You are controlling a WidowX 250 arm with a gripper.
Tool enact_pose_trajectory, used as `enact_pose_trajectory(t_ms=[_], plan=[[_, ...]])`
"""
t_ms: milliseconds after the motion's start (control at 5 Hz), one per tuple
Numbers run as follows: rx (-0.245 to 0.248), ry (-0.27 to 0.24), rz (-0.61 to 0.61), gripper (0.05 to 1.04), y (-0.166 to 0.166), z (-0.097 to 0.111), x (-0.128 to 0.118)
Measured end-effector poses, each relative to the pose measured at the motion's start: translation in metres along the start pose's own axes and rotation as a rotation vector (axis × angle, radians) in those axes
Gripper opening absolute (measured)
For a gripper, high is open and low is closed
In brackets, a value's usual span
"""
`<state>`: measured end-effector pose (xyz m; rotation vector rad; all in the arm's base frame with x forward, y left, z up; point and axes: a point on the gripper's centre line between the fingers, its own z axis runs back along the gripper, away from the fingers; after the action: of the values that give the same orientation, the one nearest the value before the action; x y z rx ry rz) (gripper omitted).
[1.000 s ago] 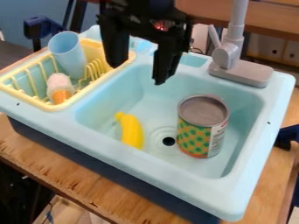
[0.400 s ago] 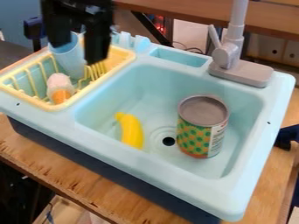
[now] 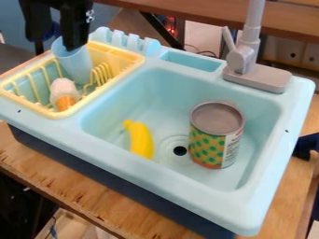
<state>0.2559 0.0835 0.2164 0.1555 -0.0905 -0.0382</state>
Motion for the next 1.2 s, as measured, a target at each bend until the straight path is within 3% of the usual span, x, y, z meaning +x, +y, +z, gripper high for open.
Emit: enact_pose_trajectory(t_ms=[600, 1200], plan=[[-0.022, -0.034, -0.045, 1.005, 0.022, -0.03, 0.031], [-0.047, -0.014, -0.046, 1.005, 0.03, -0.058, 0.046]])
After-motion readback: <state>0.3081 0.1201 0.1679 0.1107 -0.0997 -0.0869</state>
